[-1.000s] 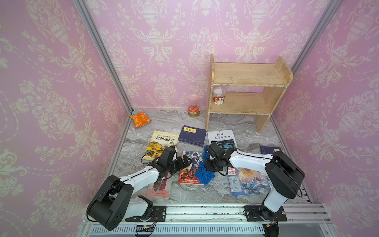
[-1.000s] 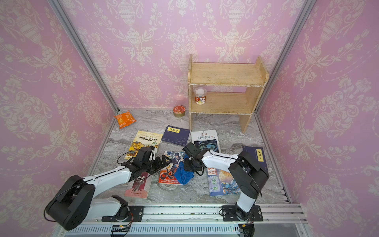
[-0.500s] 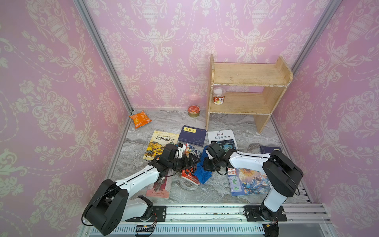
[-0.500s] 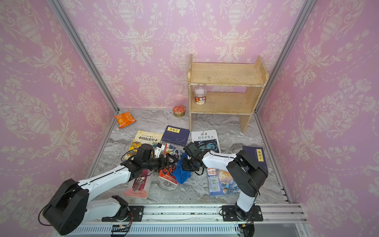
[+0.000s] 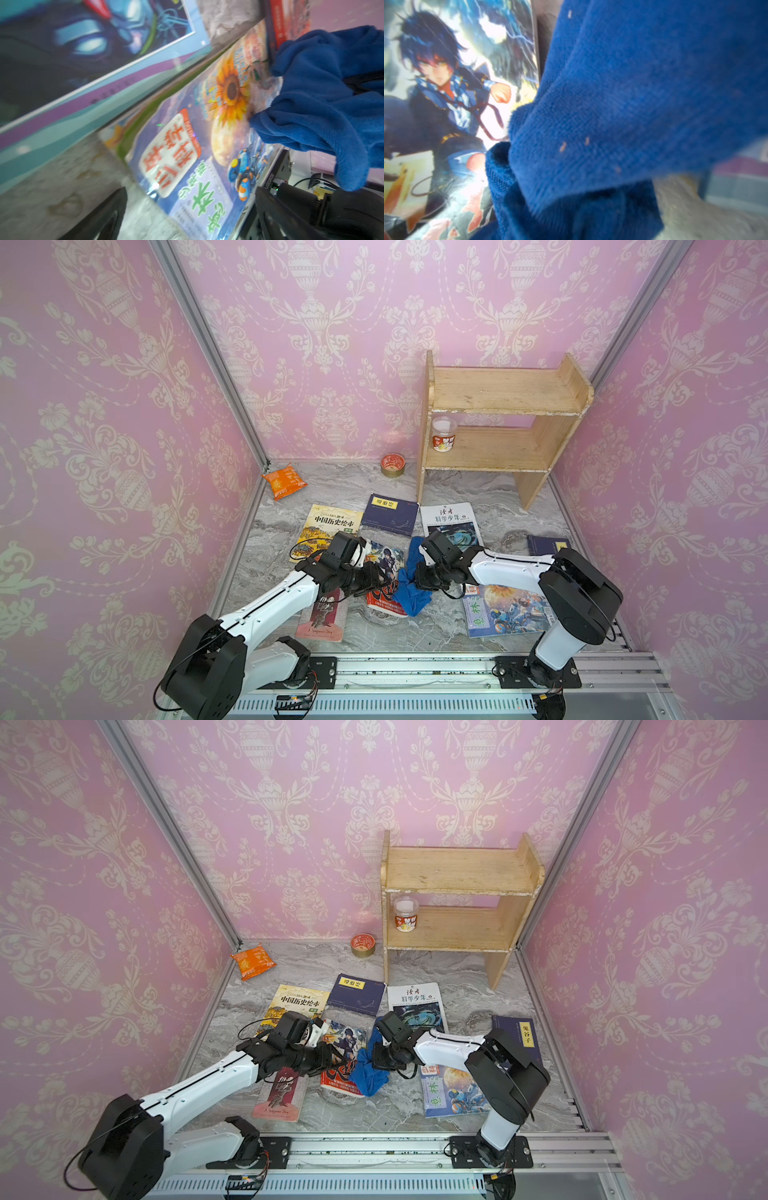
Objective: Wipe the cover of the book
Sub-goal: Pick up the book from the center of the board.
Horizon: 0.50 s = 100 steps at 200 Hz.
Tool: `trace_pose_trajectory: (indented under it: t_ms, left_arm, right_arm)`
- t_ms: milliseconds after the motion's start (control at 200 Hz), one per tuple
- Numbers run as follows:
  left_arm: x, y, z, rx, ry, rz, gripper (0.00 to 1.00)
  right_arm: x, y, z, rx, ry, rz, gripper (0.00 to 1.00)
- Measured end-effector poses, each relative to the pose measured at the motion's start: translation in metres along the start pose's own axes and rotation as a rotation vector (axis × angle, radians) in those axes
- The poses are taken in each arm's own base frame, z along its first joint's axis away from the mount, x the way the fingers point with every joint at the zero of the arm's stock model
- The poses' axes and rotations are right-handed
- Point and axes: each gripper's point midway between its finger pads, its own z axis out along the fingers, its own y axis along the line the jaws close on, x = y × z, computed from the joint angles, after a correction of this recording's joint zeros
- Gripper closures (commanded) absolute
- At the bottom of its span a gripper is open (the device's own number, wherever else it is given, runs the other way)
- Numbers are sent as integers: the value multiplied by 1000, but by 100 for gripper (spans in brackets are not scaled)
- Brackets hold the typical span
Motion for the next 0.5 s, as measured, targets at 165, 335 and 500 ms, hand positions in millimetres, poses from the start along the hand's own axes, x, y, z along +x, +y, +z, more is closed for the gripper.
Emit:
trace_pose_trajectory:
  t_ms: [165,335,500]
  left_arm:
    - [1,3,-9,-22,-10,7,79]
    - [-1,2,-8,-15,-17,-17,93]
    - [-2,-4,-10,-3,-23,-51,87]
  right_arm:
    - [9,-19,-16,57,14,31,100]
    - [0,-38,-49,90,-20,95,100]
    - [-25,-44,-114,64,-149,144,100]
